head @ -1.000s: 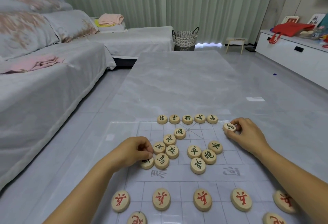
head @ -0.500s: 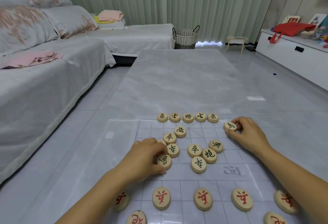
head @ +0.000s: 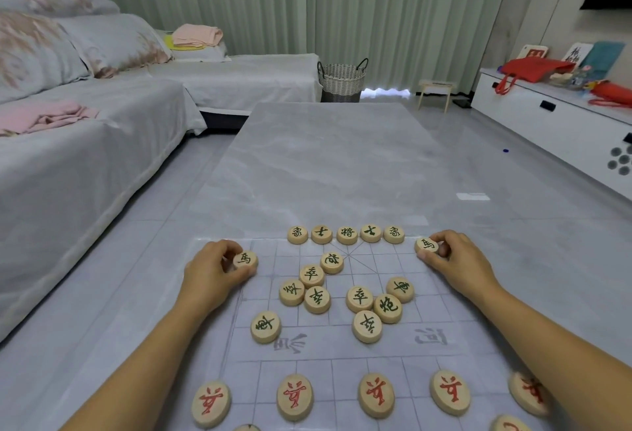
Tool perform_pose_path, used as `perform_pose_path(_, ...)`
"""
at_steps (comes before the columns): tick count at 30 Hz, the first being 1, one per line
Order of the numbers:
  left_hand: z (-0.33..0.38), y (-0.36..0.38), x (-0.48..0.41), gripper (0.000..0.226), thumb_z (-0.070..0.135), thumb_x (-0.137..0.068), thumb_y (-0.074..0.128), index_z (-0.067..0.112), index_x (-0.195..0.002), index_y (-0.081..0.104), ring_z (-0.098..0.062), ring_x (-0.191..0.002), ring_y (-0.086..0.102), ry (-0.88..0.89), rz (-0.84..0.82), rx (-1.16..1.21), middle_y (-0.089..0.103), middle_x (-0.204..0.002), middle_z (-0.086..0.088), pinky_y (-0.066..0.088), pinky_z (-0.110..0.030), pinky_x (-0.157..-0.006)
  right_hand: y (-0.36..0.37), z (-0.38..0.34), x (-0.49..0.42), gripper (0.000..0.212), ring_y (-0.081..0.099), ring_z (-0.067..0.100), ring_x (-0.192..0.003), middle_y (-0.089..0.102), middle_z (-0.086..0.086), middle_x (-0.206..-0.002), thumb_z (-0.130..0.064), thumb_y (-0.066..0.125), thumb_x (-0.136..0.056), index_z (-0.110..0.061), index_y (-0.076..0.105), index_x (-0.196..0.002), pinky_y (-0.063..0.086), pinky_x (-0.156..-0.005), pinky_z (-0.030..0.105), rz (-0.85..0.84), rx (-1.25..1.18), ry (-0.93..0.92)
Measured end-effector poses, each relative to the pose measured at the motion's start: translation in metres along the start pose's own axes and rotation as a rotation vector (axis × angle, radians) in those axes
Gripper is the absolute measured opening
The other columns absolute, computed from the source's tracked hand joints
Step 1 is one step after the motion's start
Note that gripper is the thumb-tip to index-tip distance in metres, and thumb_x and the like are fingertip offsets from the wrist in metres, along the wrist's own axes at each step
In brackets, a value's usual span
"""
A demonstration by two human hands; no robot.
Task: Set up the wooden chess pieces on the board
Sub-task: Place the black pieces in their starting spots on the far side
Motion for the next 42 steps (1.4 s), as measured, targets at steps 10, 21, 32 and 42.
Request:
perform_pose_path(10,-0.007,0.002,-0.001,0.033,0.023,-0.067,0.080,0.026,-0.090,0.057,-0.011,-0.076,0.051,0.014,-0.003,0.081,0.052,-0.087,0.009,0.043,-0.033,-0.079,0.005,-0.007,-0.027,0.039,0.055,0.023,-0.095,0.062,0.000,-0.088,-0.044,0.062,-0.082,-0.020,0.056,-0.111,0.036,-0.082,0.037,-0.014,0.070,0.029)
perform_pose_path(21,-0.008,0.004,-0.001,0.031,0.026,-0.069,0.079,0.025,-0.091,0.058,-0.011,-0.079,0.051,0.009,0.000,0.050,0.052,-0.089,0.007,0.042,-0.033,-0.079,0.006,-0.003,-0.023,0.038,0.051,0.019,-0.093,0.055,-0.002,-0.089,-0.037,0.059,-0.085,-0.024,0.055,-0.121,0.037,-0.090,0.037,0.005,0.079,-0.043)
perform_pose_path(32,-0.007,0.002,0.002,0.035,0.026,-0.069,0.079,0.025,-0.098,0.060,-0.014,-0.085,0.051,-0.011,-0.027,0.083,0.052,-0.094,0.005,0.044,-0.037,-0.089,0.006,-0.004,-0.023,0.038,0.052,0.020,-0.088,0.055,-0.003,-0.081,-0.040,0.059,-0.085,-0.022,0.057,-0.118,0.040,-0.083,0.039,0.030,0.088,-0.062)
perform_pose_path(42,0.013,0.019,-0.033,0.037,0.036,-0.073,0.074,0.026,-0.107,0.062,-0.019,-0.099,0.055,-0.091,-0.044,-0.056,0.056,-0.100,0.002,0.039,-0.038,-0.095,0.008,-0.004,-0.024,0.037,0.050,0.018,-0.086,0.053,-0.006,-0.079,-0.039,0.059,-0.085,-0.022,0.057,-0.118,0.040,-0.085,0.039,0.035,0.094,-0.057)
Point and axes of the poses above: each hand's wrist, its own x-axis away from the middle knuckle, its own y-axis out of the palm, z = x × y, the point moved 1 cm from there along -x, towards the middle knuckle
